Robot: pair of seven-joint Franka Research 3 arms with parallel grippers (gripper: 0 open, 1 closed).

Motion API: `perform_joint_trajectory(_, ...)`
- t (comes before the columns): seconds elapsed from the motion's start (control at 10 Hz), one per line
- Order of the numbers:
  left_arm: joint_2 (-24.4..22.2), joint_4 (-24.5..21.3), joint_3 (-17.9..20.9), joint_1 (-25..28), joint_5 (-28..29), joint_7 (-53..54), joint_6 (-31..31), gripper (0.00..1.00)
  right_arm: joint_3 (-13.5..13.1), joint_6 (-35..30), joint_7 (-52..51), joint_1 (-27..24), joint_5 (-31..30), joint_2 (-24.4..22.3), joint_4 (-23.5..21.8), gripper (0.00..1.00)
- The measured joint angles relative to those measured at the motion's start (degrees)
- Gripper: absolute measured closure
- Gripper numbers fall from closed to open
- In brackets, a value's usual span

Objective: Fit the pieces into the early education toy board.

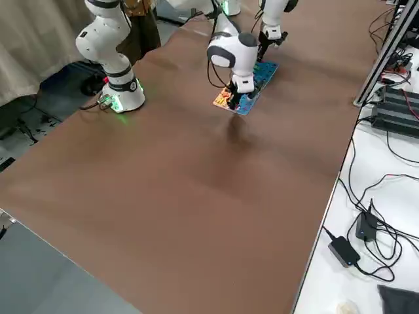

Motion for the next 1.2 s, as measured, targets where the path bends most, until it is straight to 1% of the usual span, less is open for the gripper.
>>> perform_joint_trajectory(0.2, 0.2, 0.1, 0.0, 0.0, 0.0, 0.0, 0.0, 0.87, 0.0, 1.2, 2.3, 2.0, 0.0, 0.0, -0.3, 0.64)
perform_joint_trajectory(0.5, 0.2, 0.2, 0.0, 0.1, 0.0, -0.1, 0.0, 0.86, 0.0, 3.6, 2.9, 2.7, 0.0, 0.1, -0.3, 0.64)
perform_joint_trajectory(0.7, 0.2, 0.3, 0.1, 0.2, 0.0, -0.2, 0.0, 0.62, 0.0, 4.7, 3.1, 3.1, 0.0, 0.7, -0.5, 0.64)
perform_joint_trajectory(1.0, 0.2, 0.8, 0.2, 0.3, 0.0, -0.2, 0.0, 0.62, -0.1, 5.5, 3.5, 3.1, 0.0, 2.1, -0.6, 0.64)
perform_joint_trajectory(1.2, 0.2, 0.9, 0.2, 0.3, 0.0, -0.2, 0.0, 0.62, -0.2, 5.5, 3.7, 3.1, 0.0, 2.3, -0.6, 0.64)
